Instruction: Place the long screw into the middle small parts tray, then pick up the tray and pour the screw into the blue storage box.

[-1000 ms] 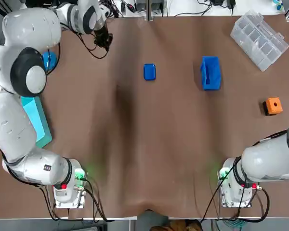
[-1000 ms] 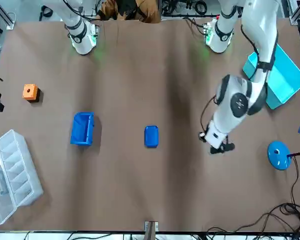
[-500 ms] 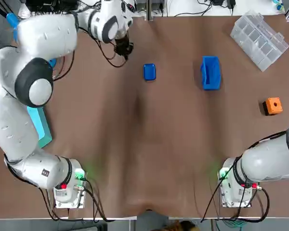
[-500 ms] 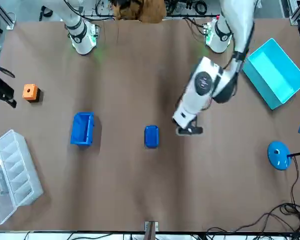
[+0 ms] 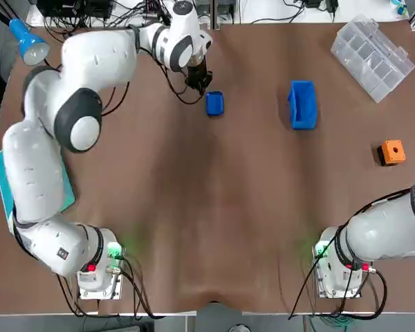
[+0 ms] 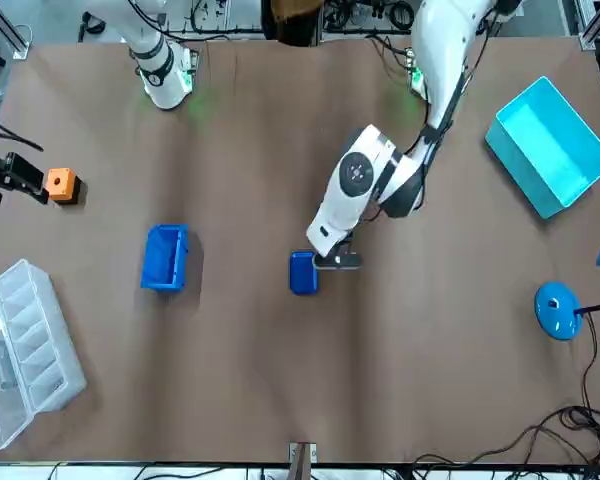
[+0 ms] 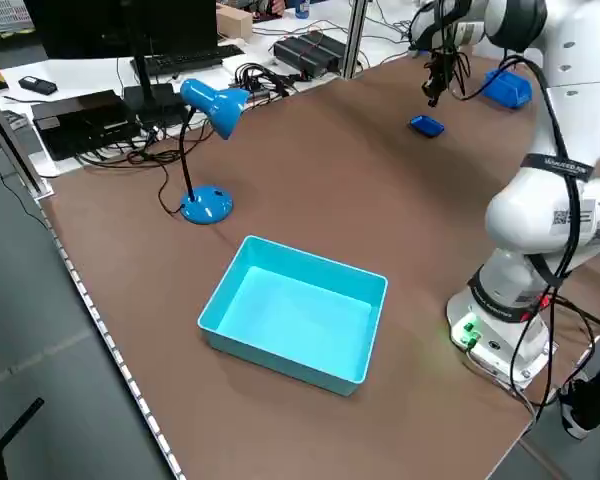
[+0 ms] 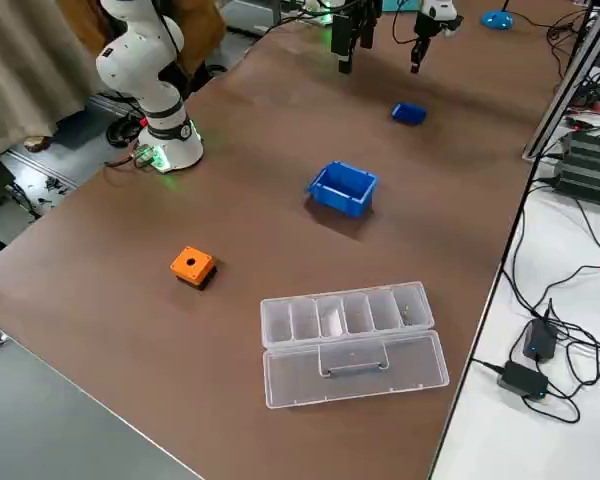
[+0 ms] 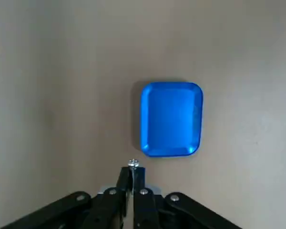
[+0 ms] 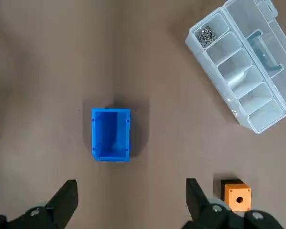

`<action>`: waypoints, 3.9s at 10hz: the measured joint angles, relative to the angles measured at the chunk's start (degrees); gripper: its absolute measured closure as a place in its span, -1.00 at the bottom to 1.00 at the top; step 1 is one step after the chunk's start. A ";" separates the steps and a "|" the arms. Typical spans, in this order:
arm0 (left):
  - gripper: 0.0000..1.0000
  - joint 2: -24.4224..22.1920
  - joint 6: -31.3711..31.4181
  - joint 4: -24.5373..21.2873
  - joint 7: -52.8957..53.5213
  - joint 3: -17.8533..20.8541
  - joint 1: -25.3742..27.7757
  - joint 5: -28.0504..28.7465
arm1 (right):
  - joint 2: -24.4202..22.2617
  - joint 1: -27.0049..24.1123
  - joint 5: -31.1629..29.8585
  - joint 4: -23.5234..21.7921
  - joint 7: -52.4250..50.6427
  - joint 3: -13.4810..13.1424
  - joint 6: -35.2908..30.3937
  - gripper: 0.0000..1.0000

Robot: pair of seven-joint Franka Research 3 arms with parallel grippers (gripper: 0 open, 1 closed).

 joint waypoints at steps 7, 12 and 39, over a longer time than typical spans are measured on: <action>0.87 12.98 9.60 10.12 -0.04 0.02 -1.63 0.00 | 2.28 7.26 0.26 -0.29 0.48 0.42 -4.65 -1.00; 0.35 14.17 10.57 10.47 -0.04 0.22 -1.66 0.00 | 9.41 14.98 7.80 -0.72 0.77 0.57 -0.16 -1.00; -1.00 -38.71 -36.18 -6.77 36.01 10.72 28.57 -1.13 | 39.24 35.49 32.23 -10.52 6.98 0.62 57.03 -0.52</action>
